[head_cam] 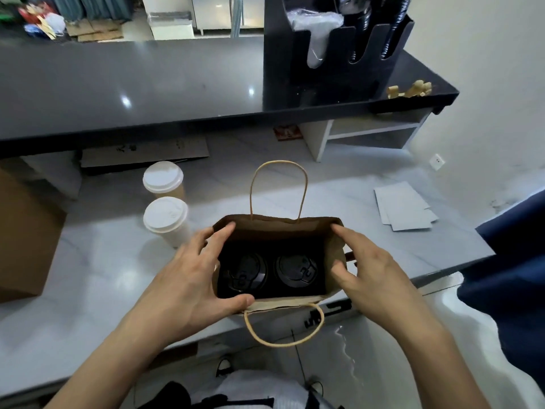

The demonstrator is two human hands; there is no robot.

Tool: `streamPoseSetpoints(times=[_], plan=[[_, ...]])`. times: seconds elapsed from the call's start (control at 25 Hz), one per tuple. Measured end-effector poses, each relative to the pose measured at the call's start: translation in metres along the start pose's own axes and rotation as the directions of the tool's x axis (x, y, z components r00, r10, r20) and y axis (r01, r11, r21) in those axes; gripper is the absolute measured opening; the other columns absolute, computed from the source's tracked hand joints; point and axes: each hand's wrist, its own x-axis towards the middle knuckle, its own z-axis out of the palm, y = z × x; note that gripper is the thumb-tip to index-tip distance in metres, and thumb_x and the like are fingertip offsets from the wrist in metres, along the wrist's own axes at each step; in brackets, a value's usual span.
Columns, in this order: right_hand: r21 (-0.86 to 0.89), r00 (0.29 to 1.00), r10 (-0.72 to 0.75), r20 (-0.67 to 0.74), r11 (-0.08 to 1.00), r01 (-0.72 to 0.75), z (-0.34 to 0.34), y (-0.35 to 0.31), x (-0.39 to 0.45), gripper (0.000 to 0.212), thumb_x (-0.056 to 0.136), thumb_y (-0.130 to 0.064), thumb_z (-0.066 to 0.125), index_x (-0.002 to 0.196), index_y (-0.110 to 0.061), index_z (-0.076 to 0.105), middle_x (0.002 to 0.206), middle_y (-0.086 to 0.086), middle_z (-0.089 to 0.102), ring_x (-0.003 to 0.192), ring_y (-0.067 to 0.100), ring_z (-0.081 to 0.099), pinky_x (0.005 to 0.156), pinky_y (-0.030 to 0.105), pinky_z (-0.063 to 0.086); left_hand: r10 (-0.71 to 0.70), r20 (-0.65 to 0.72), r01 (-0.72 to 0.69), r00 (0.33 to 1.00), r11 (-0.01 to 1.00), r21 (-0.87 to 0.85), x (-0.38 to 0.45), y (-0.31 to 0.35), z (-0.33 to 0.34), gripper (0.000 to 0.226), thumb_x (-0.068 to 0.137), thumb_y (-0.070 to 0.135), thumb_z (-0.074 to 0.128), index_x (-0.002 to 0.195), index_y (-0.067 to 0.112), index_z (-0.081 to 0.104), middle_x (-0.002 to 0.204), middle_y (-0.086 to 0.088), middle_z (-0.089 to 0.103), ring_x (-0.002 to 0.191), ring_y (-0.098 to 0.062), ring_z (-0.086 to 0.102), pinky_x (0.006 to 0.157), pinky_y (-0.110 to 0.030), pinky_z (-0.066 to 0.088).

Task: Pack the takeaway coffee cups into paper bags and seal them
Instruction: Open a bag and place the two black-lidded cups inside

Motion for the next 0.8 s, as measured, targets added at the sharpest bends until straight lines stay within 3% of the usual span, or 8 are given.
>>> streamPoseSetpoints(times=[0.4, 0.68, 0.8], plan=[[0.036, 0.999, 0.037, -0.001, 0.999, -0.037, -0.084, 0.118, -0.009, 0.06, 0.097, -0.029, 0.05, 0.153, -0.04, 0.034, 0.145, -0.02, 0.047, 0.112, 0.004, 0.054, 0.097, 0.029, 0.046, 0.009, -0.022, -0.009, 1.0, 1.0, -0.028, 0.031, 0.126, 0.075, 0.116, 0.058, 0.084, 0.06, 0.156, 0.048, 0.007, 0.15, 0.014, 0.026, 0.13, -0.012, 0.04, 0.105, -0.038, 0.046], [0.046, 0.999, 0.042, 0.005, 0.998, -0.042, -0.107, 0.146, 0.007, 0.058, 0.098, -0.029, 0.05, 0.153, -0.039, 0.034, 0.142, -0.019, 0.049, 0.107, 0.004, 0.054, 0.093, 0.029, 0.046, -0.002, -0.016, 0.001, 1.0, 1.0, -0.027, 0.055, 0.157, 0.086, 0.115, 0.066, 0.078, 0.068, 0.155, 0.049, 0.003, 0.154, 0.017, 0.018, 0.137, -0.009, 0.031, 0.105, -0.033, 0.043], [0.041, 0.999, 0.034, 0.005, 0.999, -0.034, -0.112, 0.149, 0.026, 0.057, 0.098, -0.028, 0.05, 0.152, -0.039, 0.036, 0.141, -0.019, 0.049, 0.106, 0.004, 0.054, 0.091, 0.028, 0.046, -0.01, -0.02, 0.009, 1.0, 0.999, -0.047, 0.071, 0.157, 0.086, 0.115, 0.062, 0.082, 0.063, 0.155, 0.049, 0.003, 0.154, 0.017, 0.02, 0.137, -0.009, 0.033, 0.106, -0.034, 0.043]])
